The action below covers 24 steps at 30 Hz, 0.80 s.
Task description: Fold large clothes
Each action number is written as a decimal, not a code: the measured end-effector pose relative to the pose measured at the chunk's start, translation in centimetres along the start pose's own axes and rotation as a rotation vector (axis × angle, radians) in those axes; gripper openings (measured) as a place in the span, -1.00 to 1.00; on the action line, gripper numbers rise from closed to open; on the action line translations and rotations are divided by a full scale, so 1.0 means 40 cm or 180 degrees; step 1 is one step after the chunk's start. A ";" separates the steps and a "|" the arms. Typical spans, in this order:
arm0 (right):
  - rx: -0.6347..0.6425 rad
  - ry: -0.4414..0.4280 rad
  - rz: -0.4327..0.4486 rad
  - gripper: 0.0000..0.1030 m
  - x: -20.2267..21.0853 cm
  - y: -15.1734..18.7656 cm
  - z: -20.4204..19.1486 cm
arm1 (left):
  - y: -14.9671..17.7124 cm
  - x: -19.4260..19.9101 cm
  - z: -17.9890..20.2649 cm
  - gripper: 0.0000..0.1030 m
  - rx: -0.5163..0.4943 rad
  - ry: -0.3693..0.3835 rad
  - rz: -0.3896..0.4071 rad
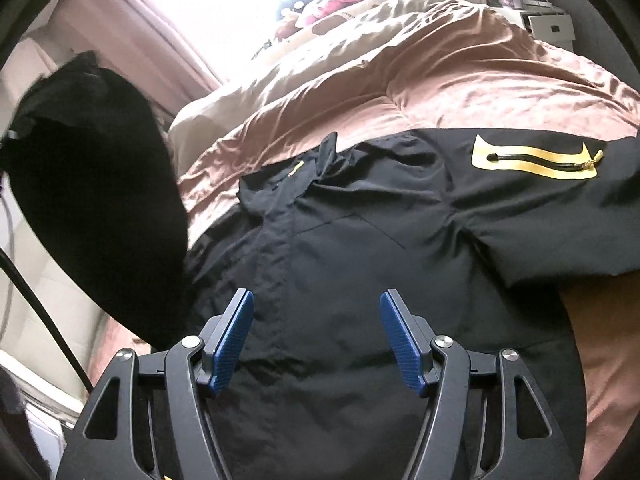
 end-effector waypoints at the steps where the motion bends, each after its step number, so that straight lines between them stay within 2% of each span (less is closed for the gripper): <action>1: -0.0021 -0.0014 0.0026 0.24 0.003 -0.004 0.005 | 0.012 -0.025 0.017 -0.96 -0.0028 0.0054 -0.0088; 3: -0.0080 -0.0036 0.0025 0.24 -0.003 -0.006 0.023 | 0.042 -0.073 0.045 -0.82 -0.0102 0.0110 -0.0315; 4: -0.0107 -0.0033 0.0023 0.24 -0.003 -0.006 0.032 | 0.060 -0.091 0.052 -0.55 -0.0125 0.0157 -0.0426; 5: -0.0141 -0.0021 0.0023 0.24 0.000 -0.008 0.042 | 0.080 -0.108 0.057 -0.02 -0.0129 0.0199 -0.0525; 7: -0.0182 0.0002 0.0034 0.24 -0.002 -0.013 0.060 | 0.105 -0.119 0.046 0.58 -0.0100 0.0199 -0.0553; 9: -0.0246 0.0013 0.0033 0.24 0.000 -0.015 0.075 | 0.111 -0.111 0.031 0.61 -0.0092 0.0189 -0.0490; 13: -0.0397 0.0021 -0.0066 0.24 -0.022 -0.008 0.103 | 0.152 -0.090 -0.033 0.61 0.0008 0.0085 -0.0526; 19: -0.0814 0.0090 -0.0301 0.24 -0.075 0.016 0.163 | 0.264 -0.045 -0.223 0.61 0.0199 -0.0285 -0.0642; 24: -0.0958 0.0143 -0.0349 0.24 -0.126 0.008 0.202 | 0.384 -0.025 -0.406 0.61 0.0615 -0.0509 -0.0781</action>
Point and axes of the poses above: each gripper's, at about its wrist camera, not at the fingertips, and x roughly against the way its jaws point, z to its right, y to its underside, the point moved 9 cm from there along -x, roughly the way its jaws point, and after that the axes turned 6 degrees about y, right-handed, at the moved point
